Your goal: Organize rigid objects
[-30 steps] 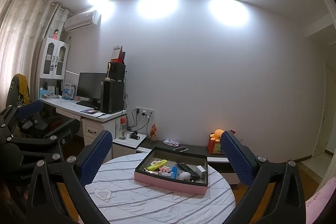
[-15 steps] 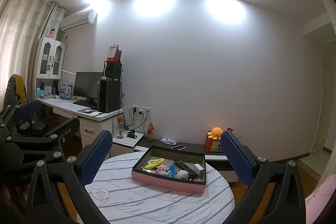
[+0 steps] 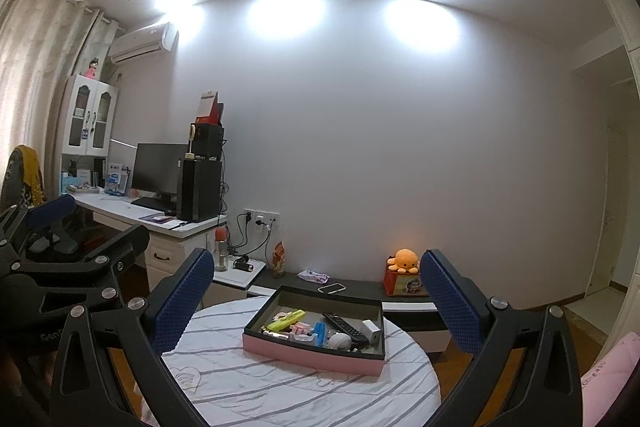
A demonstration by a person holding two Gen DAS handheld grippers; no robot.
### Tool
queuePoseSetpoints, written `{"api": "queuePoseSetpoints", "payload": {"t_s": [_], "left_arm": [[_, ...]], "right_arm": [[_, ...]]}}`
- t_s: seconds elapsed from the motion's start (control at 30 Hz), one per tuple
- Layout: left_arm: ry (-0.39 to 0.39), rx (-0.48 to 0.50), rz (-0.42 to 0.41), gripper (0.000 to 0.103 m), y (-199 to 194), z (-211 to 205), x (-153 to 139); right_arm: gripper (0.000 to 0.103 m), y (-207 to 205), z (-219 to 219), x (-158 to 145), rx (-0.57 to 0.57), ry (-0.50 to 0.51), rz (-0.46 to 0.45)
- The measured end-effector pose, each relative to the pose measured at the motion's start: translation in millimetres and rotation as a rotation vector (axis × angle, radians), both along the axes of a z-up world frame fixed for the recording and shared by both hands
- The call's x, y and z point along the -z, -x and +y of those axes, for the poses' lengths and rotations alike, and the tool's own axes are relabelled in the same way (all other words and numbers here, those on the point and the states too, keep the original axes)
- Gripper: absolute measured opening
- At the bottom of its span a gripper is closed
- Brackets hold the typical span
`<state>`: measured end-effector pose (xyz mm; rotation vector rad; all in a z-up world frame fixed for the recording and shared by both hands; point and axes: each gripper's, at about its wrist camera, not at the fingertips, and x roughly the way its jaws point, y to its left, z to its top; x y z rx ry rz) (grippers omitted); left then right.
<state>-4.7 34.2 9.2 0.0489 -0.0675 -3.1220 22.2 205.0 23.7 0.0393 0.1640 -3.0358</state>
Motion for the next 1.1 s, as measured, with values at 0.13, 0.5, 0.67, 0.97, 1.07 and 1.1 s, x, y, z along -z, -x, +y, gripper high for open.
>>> {"api": "queuePoseSetpoints", "payload": {"t_s": [0.13, 0.5, 0.67, 0.97, 1.07, 1.1], "left_arm": [[0.006, 0.007, -0.008, 0.103, 4.6, 4.4, 0.8], [0.008, 0.020, 0.006, 0.103, 9.2, 10.8, 2.0], [0.018, 0.016, 0.007, 0.103, 12.2, 12.5, 3.5], [0.021, 0.012, 0.006, 0.103, 13.3, 14.1, 4.2], [0.024, 0.011, 0.002, 0.103, 13.0, 13.8, 3.5], [0.025, 0.008, 0.001, 0.103, 13.3, 13.7, 3.4]], "right_arm": [[0.103, 2.8, 3.1, 0.6, 0.021, 0.000, -0.003], [0.103, 2.3, 8.1, 0.5, 0.067, 0.013, 0.024], [0.103, 4.8, 8.6, 1.8, 0.078, 0.014, 0.022], [0.103, 7.0, 10.8, 1.5, 0.071, 0.022, 0.020], [0.103, 7.4, 10.7, 1.9, 0.069, 0.020, 0.016], [0.103, 7.9, 10.5, 2.0, 0.068, 0.021, 0.015]]}}
